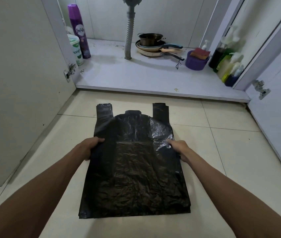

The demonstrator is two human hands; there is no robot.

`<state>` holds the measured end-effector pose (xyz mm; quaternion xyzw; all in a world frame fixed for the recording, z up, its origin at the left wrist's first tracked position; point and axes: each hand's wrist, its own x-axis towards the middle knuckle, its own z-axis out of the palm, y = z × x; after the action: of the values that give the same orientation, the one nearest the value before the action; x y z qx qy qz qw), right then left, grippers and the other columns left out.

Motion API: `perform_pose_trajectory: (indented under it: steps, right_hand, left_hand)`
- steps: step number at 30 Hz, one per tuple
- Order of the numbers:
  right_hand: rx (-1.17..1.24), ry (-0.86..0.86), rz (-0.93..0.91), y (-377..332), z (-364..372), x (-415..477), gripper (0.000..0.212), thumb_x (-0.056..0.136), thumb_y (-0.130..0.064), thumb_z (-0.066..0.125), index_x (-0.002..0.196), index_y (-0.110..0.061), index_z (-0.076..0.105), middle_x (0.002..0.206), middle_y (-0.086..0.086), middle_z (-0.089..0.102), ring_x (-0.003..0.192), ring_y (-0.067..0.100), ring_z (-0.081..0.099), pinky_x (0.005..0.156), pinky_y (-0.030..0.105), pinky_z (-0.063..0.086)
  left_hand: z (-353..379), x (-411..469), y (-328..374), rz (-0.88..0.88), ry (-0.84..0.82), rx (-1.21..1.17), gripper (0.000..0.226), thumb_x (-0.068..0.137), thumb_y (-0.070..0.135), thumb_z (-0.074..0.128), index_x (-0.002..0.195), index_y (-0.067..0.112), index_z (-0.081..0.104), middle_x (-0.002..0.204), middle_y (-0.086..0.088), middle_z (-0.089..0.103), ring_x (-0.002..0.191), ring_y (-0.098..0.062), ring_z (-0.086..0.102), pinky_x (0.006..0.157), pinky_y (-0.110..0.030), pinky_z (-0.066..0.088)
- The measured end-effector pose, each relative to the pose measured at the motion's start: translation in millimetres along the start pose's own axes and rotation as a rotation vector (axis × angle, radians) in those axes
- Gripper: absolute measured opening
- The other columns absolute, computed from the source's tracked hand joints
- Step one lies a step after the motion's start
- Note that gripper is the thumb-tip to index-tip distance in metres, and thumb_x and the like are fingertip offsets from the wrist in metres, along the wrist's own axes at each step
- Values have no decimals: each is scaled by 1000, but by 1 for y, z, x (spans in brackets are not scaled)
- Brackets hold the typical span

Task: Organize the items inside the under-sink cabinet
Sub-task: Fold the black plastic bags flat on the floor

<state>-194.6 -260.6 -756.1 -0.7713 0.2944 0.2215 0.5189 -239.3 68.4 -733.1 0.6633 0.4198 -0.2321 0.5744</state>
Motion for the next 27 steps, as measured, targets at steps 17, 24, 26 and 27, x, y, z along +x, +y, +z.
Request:
perform_pose_trajectory:
  steps: [17, 24, 26, 27]
  right_hand:
    - [255, -169, 32, -46, -60, -13, 32, 97, -38, 55, 115, -12, 61, 113, 10, 64, 99, 25, 59, 71, 40, 47]
    - [401, -80, -200, -138, -105, -20, 32, 92, -24, 62, 122, -12, 59, 116, 6, 62, 99, 21, 57, 70, 39, 45]
    - [457, -21, -264, -166, -117, -23, 31, 90, -21, 63, 120, -12, 60, 111, 6, 64, 100, 22, 59, 73, 40, 47]
    - [487, 9, -288, -177, -121, -25, 28, 89, -20, 63, 116, -13, 60, 107, 6, 64, 98, 21, 59, 74, 39, 48]
  left_hand:
    - [-2, -34, 49, 27, -225, -134, 25, 87, 32, 66, 86, 8, 60, 80, -14, 67, 79, -30, 61, 75, -40, 50]
    - [0, -72, 148, 348, -28, -168, 35, 83, 38, 70, 105, 14, 57, 108, -5, 59, 97, -21, 54, 95, -47, 40]
    - [0, -86, 176, 482, 42, -197, 42, 82, 33, 72, 116, 12, 57, 114, -4, 57, 102, -20, 51, 88, -42, 40]
    - [1, -92, 189, 539, 64, -219, 44, 83, 31, 72, 118, 11, 57, 115, -3, 58, 102, -20, 51, 85, -40, 40]
